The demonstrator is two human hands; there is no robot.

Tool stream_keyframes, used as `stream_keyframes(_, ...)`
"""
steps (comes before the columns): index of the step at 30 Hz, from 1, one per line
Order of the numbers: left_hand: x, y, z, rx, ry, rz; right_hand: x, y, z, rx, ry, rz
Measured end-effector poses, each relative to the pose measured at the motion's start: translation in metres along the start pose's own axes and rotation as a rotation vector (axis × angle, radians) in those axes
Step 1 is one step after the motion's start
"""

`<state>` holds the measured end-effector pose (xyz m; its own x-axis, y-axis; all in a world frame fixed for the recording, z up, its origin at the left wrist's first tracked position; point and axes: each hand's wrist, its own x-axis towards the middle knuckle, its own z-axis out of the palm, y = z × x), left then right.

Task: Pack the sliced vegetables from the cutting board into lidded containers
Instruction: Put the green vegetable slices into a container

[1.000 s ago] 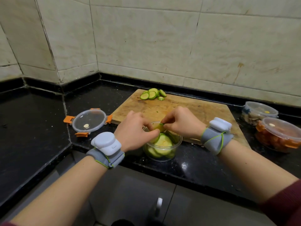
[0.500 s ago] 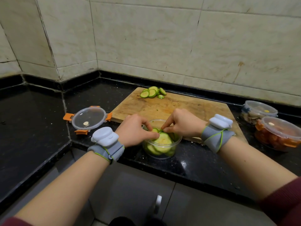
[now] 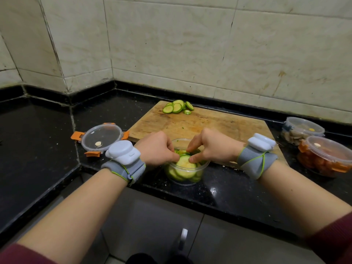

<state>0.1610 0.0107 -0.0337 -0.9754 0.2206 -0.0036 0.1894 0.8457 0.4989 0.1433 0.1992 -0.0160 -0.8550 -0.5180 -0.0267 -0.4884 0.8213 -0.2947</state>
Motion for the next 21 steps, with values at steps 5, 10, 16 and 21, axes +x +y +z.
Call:
stream_keyframes(5, 0.000, 0.000, -0.004, 0.005, -0.010, 0.016, -0.010, 0.009, -0.008, -0.045, 0.159, 0.004)
stream_keyframes(10, 0.007, 0.004, -0.007, 0.091, 0.020, 0.051, -0.006, 0.011, -0.003, -0.105, 0.065, 0.006)
stream_keyframes(16, 0.047, 0.005, -0.016, -0.082, 0.245, 0.050, 0.033, 0.027, -0.021, 0.234, 0.188, 0.101)
stream_keyframes(21, 0.097, -0.016, -0.004, -0.051, 0.310, -0.050, 0.076, 0.055, -0.017, 0.226, 0.194, 0.206)
